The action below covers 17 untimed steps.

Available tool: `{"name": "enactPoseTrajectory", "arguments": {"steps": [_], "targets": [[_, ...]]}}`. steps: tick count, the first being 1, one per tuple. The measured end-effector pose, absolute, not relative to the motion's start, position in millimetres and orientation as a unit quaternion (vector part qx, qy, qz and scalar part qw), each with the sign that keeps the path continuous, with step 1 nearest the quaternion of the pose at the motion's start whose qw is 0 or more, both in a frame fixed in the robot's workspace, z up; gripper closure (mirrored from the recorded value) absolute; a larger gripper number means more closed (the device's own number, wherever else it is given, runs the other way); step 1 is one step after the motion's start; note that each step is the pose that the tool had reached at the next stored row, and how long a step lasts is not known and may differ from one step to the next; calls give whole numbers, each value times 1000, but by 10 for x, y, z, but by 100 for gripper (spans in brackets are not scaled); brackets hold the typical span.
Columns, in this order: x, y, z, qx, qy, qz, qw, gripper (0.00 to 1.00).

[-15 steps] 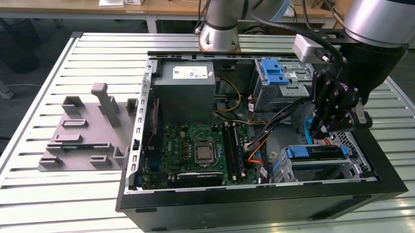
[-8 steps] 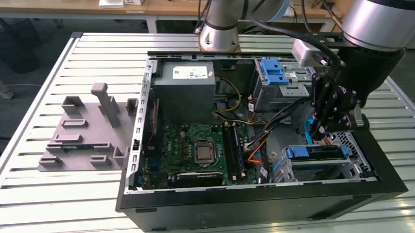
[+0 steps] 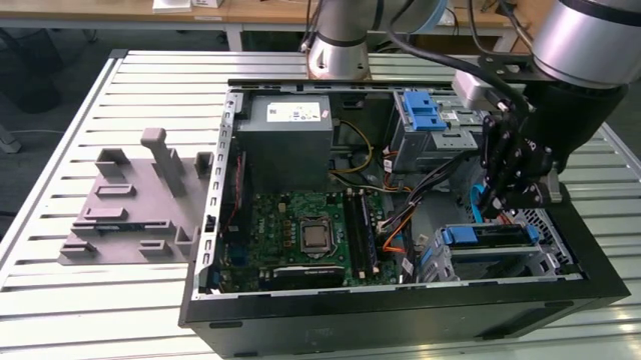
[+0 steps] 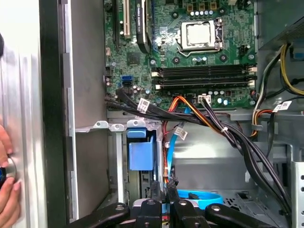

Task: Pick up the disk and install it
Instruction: 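Insert the second disk wire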

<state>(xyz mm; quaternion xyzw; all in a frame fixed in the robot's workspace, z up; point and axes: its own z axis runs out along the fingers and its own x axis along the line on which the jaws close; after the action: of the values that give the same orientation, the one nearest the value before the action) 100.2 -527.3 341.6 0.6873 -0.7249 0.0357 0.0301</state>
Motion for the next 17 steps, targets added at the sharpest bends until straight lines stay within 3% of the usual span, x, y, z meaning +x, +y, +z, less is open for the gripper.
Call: {"name": "enactPoseTrajectory", "arguments": {"steps": [4,17], "targets": [[1000,-5304,3405,689,-724,26,17,84],[962,-5454,3378,699,-714,30,13,84]]}}
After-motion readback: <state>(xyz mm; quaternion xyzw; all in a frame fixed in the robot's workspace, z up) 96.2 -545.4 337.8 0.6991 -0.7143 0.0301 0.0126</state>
